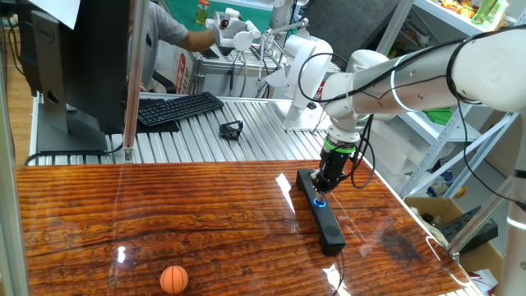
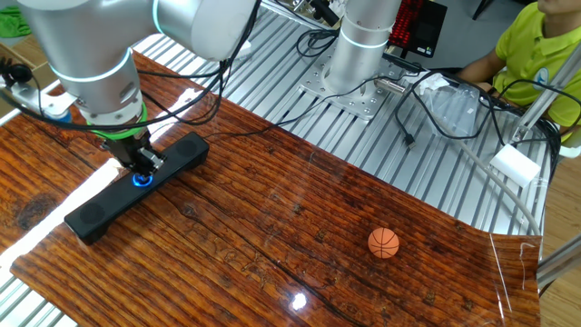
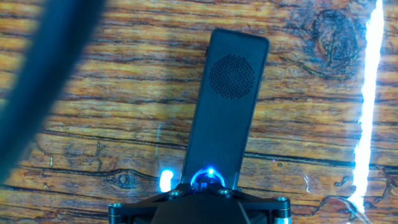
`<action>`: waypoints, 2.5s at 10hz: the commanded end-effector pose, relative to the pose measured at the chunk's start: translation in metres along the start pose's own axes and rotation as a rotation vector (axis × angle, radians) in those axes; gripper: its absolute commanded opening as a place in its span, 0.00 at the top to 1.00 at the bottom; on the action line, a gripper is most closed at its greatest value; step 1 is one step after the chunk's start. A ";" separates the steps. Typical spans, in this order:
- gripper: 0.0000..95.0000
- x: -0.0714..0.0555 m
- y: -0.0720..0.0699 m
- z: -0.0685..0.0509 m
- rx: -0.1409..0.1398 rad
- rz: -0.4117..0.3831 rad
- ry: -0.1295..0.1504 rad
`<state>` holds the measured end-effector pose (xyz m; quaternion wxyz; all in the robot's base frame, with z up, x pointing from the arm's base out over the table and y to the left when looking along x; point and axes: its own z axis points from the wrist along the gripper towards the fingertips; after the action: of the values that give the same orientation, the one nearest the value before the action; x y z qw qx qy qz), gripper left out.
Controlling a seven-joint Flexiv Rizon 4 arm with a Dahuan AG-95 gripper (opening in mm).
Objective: Turn the knob to increase the volume of the speaker
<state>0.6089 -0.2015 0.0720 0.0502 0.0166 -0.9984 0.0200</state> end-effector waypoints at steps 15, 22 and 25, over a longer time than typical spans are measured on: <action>0.60 0.001 0.003 -0.001 0.060 -0.201 0.007; 0.60 -0.001 0.004 0.001 0.059 -0.201 0.009; 0.60 -0.002 0.002 0.003 0.060 -0.201 0.008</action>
<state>0.6101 -0.1996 0.0685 0.0556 0.1184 -0.9904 0.0448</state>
